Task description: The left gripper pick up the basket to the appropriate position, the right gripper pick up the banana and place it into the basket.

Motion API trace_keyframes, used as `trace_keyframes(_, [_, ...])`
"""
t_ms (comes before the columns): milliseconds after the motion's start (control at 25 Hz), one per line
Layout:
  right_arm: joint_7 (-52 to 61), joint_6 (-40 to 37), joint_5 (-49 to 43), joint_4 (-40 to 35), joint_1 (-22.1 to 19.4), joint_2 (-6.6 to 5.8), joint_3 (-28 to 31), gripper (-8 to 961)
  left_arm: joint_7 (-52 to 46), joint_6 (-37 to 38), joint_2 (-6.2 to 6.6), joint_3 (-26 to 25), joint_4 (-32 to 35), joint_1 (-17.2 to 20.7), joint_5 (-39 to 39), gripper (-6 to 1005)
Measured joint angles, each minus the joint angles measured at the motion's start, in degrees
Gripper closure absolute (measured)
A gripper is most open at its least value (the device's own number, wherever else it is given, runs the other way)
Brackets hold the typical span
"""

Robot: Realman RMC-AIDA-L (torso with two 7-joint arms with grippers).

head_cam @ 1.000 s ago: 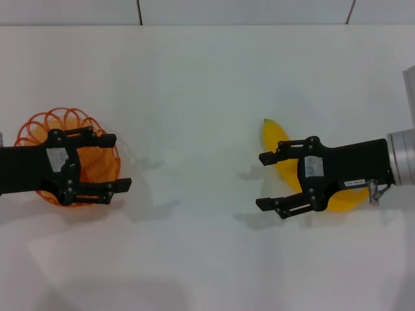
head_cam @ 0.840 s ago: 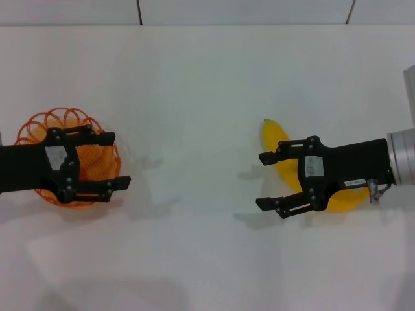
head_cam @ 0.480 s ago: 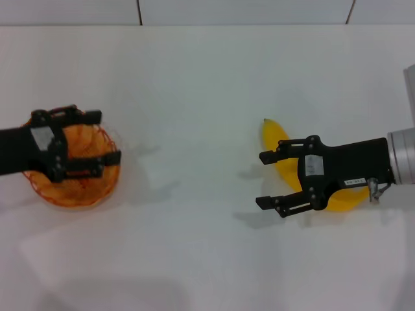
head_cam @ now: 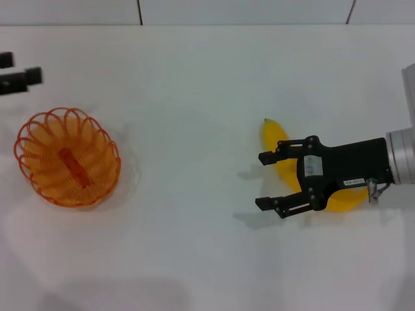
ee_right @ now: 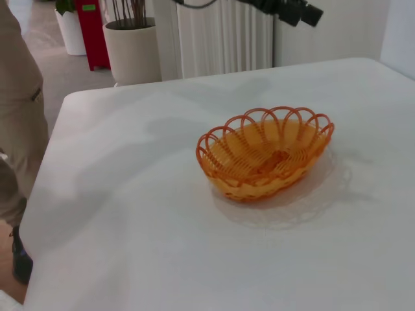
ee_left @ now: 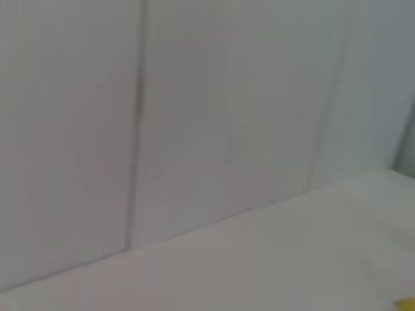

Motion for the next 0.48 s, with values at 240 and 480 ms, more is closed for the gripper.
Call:
trace_keyframes(240, [0.00,0.04,-0.10,0.00,0.08,0.00,0.14,93,-6.99,-0.05,4.92,0.67,-0.34,-2.53,5.99,117])
trace_keyframes(480, [0.05,0.12,-0.11,0.00,0.07,0.00,-0.08,93,-9.88,0.03,5.40,0.71,-0.47,-5.81,17.56,118])
